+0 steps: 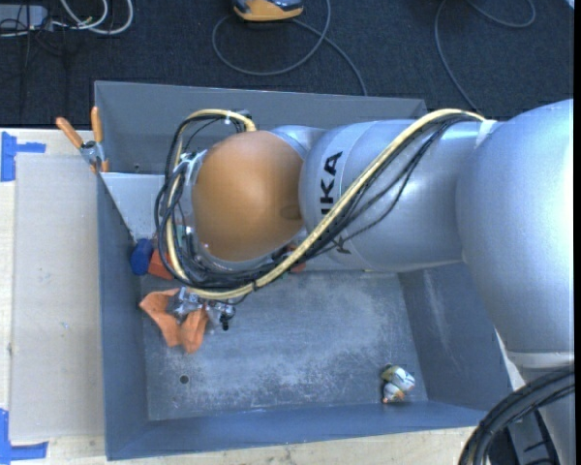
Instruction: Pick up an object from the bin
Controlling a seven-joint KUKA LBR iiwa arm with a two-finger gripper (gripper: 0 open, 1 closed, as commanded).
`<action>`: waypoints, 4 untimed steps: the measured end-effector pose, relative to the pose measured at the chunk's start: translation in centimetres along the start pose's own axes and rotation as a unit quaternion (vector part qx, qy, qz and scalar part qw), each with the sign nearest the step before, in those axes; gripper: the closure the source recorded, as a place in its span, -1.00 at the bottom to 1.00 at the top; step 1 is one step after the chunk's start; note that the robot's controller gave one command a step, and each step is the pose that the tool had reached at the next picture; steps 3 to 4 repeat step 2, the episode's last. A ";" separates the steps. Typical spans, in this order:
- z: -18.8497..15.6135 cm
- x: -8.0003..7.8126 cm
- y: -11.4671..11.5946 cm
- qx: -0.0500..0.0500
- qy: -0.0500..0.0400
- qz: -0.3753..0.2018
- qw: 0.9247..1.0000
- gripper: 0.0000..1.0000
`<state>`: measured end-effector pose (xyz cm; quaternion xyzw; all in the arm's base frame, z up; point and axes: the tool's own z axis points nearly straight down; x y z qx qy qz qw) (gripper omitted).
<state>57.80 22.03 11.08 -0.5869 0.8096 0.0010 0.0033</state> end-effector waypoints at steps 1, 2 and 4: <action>-0.4 0.0 0.0 0.000 0.000 0.001 1.000 1.00; -0.6 0.0 0.1 -0.002 0.001 0.001 1.000 1.00; -0.6 0.0 0.1 -0.002 0.001 0.001 1.000 1.00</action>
Offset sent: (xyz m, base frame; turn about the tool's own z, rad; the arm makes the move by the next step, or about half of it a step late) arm 0.0000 0.0002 0.0526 0.0000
